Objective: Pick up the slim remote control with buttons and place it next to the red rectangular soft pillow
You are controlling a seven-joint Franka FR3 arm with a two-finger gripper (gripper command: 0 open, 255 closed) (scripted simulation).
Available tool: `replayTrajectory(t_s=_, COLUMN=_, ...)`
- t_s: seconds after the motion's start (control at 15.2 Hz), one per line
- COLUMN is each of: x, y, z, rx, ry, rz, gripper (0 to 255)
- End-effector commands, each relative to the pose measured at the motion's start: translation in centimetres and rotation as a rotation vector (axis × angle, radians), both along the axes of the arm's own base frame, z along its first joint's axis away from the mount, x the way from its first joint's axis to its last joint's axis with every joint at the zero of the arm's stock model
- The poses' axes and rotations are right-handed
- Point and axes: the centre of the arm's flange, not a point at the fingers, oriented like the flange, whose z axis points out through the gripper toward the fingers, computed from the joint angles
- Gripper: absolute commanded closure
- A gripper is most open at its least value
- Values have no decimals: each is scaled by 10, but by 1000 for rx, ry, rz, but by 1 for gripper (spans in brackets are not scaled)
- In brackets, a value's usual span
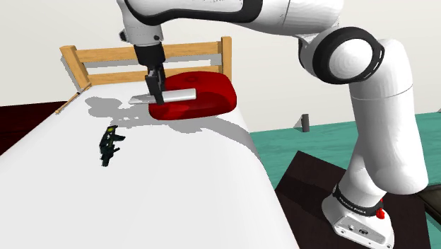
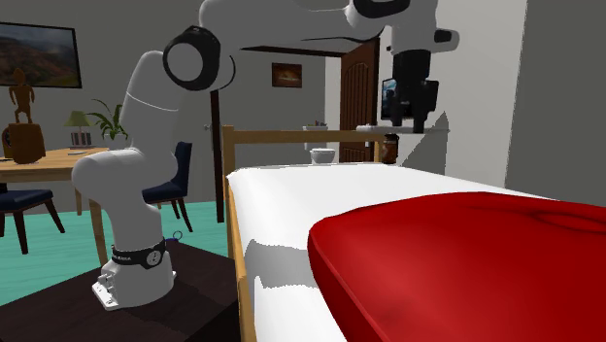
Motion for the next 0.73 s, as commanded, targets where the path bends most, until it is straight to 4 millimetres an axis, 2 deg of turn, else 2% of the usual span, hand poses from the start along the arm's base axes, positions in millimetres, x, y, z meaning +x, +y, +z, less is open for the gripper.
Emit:
replayTrajectory(t_s=0.0, x=12, y=-21, z=-1, rx=0, ry=0, rz=2, gripper=255)
replayTrajectory(t_s=0.07, x=18, y=-34, z=-1, rx=0, ry=0, rz=2, gripper=255)
replayTrajectory(t_s=0.66, x=18, y=-34, z=-48, rx=0, ry=0, rz=2, gripper=255)
